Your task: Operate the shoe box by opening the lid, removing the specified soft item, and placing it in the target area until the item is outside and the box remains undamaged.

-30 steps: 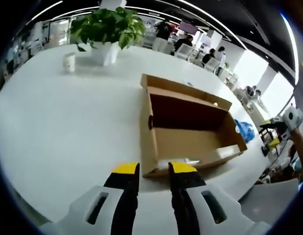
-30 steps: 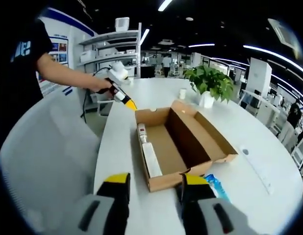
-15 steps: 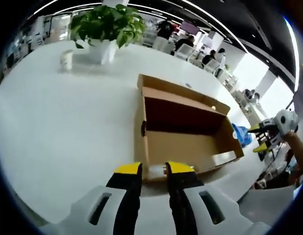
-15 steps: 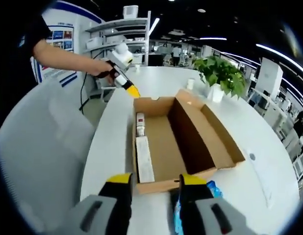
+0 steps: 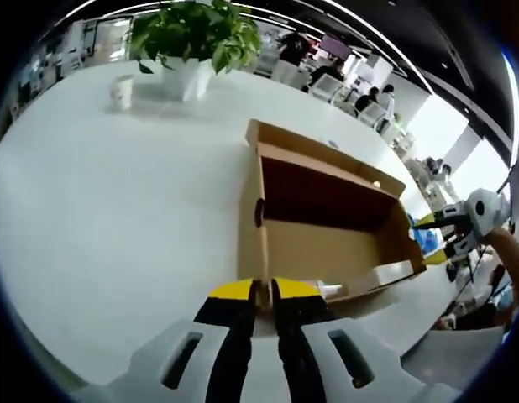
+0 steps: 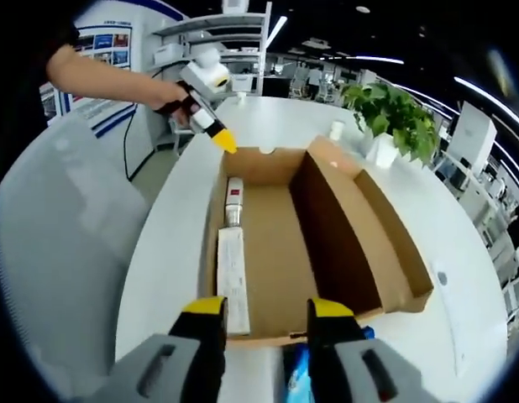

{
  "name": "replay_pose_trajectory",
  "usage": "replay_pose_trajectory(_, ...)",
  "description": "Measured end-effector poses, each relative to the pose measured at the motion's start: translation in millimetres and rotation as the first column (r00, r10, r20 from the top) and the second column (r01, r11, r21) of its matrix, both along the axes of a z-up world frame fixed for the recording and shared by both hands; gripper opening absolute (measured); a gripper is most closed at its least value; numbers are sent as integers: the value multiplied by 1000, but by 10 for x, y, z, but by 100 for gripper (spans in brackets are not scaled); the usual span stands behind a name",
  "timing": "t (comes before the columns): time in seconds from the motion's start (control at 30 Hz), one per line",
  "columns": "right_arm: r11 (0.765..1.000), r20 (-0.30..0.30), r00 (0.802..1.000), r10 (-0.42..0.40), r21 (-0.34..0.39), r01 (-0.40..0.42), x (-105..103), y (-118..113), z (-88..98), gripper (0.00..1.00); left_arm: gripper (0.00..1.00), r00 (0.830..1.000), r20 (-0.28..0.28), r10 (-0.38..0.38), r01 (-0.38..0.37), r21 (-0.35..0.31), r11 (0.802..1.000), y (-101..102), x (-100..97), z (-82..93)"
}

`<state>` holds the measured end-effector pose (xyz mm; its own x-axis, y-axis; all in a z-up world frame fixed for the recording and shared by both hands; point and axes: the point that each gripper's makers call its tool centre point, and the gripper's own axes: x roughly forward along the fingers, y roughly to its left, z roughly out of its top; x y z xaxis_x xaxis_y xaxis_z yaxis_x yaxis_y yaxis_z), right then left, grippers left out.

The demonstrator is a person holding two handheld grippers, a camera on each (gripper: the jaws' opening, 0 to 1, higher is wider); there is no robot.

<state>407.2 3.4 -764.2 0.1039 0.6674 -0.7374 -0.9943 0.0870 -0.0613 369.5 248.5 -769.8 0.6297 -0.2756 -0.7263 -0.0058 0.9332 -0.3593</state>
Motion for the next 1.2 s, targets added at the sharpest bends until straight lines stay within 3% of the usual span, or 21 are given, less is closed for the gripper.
replay_pose_trajectory(0.5,997,-33,998,48,-63,-50,-44,119,-271,33,5,1000,-6,29,-29,7,1000,3,-5,-17)
replay_pose_trajectory(0.83,999,11,1000,17,-45,-17,99,128,-237,34,4,999,-2,40,-40,7,999,13,-3,-26)
replay_pose_trajectory(1.2,997,-63,996,69,-30,-71,-31,170,-221,35,4,999,-10,50,-50,-3,999,78,50,-57)
